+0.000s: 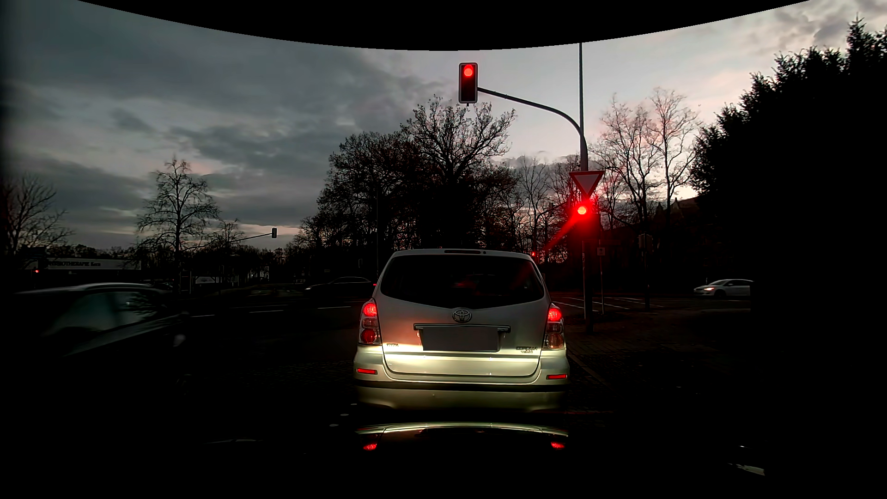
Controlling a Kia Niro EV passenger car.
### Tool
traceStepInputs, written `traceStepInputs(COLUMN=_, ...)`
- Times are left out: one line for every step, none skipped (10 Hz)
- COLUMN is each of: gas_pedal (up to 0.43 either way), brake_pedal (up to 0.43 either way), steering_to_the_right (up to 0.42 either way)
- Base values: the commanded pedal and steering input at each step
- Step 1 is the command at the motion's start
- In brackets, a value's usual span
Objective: Follow the waypoints while adhering to traffic rules and regulations
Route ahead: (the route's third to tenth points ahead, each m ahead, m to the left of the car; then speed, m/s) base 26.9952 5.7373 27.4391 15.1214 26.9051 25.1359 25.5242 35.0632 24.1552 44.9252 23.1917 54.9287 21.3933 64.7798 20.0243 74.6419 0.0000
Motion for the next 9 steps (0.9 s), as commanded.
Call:
traceStepInputs(gas_pedal=0.000, brake_pedal=0.348, steering_to_the_right=-0.001)
traceStepInputs(gas_pedal=0.000, brake_pedal=0.348, steering_to_the_right=-0.001)
traceStepInputs(gas_pedal=0.000, brake_pedal=0.348, steering_to_the_right=-0.001)
traceStepInputs(gas_pedal=0.000, brake_pedal=0.348, steering_to_the_right=-0.001)
traceStepInputs(gas_pedal=0.000, brake_pedal=0.348, steering_to_the_right=-0.001)
traceStepInputs(gas_pedal=0.000, brake_pedal=0.341, steering_to_the_right=-0.001)
traceStepInputs(gas_pedal=0.000, brake_pedal=0.341, steering_to_the_right=-0.001)
traceStepInputs(gas_pedal=0.000, brake_pedal=0.348, steering_to_the_right=-0.001)
traceStepInputs(gas_pedal=0.000, brake_pedal=0.341, steering_to_the_right=0.000)
